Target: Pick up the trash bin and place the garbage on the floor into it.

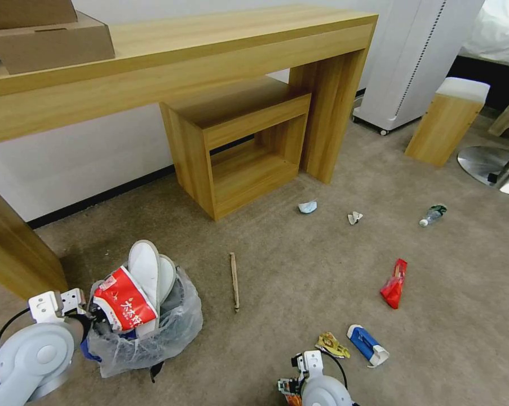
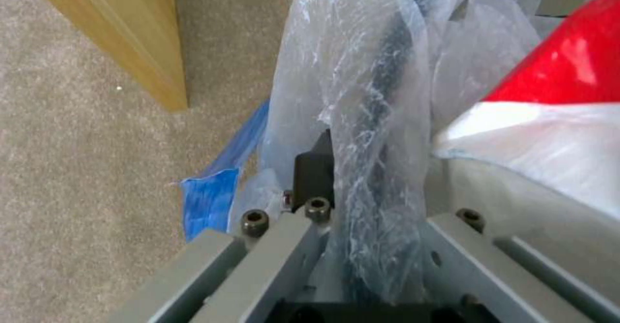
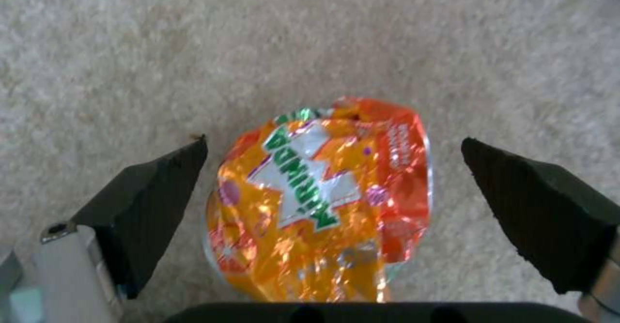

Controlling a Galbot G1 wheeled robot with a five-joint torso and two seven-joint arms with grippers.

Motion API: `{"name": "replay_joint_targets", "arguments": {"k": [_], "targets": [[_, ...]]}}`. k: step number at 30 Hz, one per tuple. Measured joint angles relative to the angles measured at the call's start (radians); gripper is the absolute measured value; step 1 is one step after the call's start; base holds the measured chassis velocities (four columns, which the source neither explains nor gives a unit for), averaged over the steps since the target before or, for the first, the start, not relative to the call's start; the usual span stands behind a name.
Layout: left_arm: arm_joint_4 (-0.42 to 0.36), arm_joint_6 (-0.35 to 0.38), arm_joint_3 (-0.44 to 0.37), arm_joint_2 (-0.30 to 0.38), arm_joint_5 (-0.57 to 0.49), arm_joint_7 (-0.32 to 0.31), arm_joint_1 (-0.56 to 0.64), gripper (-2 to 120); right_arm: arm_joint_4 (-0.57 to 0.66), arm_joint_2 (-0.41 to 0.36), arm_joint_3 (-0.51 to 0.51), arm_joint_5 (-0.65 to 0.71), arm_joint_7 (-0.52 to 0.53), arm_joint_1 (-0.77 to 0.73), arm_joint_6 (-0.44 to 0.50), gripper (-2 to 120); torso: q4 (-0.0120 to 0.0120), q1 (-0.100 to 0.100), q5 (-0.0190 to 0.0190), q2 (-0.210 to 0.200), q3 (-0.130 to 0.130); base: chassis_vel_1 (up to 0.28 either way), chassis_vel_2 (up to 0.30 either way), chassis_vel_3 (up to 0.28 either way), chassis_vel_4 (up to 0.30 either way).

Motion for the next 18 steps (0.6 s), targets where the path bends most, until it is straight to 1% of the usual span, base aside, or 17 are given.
{"name": "replay_joint_targets", "arguments": {"k": [18], "targets": [[0.001,0.0,0.005,-0.013,0.012,0.004,0.003,0,-0.041,0.02,-0.003,-0.042,-0.019,0.003,0.013,100,0.0,0.0,0.0001,0.0,0.0,0.0,0.0,0.0,0.0]]}}
